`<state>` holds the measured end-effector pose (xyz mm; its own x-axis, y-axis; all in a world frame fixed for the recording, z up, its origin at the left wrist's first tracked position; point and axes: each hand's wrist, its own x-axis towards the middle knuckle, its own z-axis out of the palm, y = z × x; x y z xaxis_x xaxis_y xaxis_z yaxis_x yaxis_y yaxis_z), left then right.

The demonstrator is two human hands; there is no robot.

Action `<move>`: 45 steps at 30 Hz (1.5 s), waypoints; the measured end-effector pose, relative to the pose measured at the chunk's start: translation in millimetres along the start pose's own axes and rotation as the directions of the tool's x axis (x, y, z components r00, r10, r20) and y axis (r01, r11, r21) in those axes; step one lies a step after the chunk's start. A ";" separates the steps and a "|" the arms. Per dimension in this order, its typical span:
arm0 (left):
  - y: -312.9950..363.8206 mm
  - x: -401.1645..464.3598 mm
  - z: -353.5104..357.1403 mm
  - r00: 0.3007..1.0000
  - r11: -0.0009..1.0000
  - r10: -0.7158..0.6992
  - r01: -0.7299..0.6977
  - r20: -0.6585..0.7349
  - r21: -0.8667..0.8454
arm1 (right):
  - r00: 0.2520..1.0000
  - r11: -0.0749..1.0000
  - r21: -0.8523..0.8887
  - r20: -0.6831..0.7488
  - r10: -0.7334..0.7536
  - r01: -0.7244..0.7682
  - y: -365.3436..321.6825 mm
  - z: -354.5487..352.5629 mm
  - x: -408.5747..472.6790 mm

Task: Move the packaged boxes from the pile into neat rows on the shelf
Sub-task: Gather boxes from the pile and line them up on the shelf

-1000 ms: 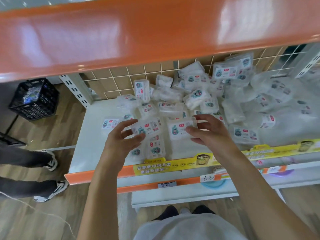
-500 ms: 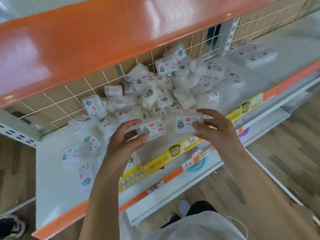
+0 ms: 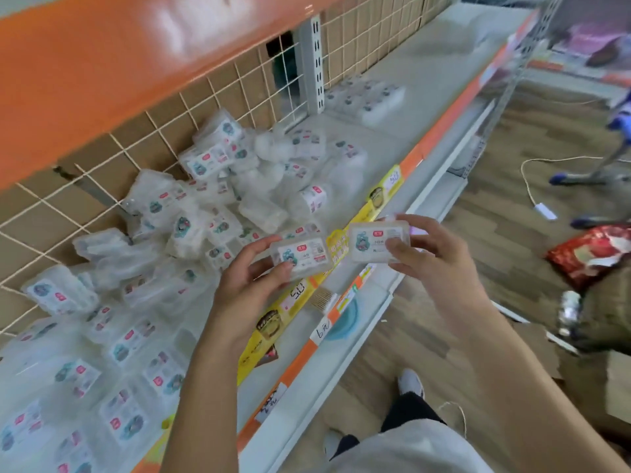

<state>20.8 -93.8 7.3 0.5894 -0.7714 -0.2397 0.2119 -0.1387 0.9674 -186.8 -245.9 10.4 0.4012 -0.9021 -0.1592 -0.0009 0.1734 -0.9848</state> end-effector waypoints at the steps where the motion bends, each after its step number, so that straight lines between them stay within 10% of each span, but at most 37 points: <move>1: 0.6 5.7 9.2 1.000 1.000 0.003 -0.003 0.014 0.009 | 1.000 1.000 0.012 -0.017 0.000 0.001 -1.5 -8.5 3.6; 21: 7.6 124.2 242.5 0.995 0.997 0.035 -0.042 -0.091 -0.068 | 0.998 0.994 -0.103 0.054 -0.025 0.031 -58.1 -193.5 183.4; 45: 31.3 297.5 294.4 0.961 0.989 0.034 0.007 -0.275 0.148 | 0.978 0.992 -0.127 0.206 0.038 -0.011 -77.1 -177.2 400.2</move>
<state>-26.7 -510.4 -9.7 0.7878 -0.5755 -0.2196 0.0981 -0.2348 0.9671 -188.5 -690.3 10.4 0.5810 -0.7941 -0.1785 -0.1215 0.1323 -0.9837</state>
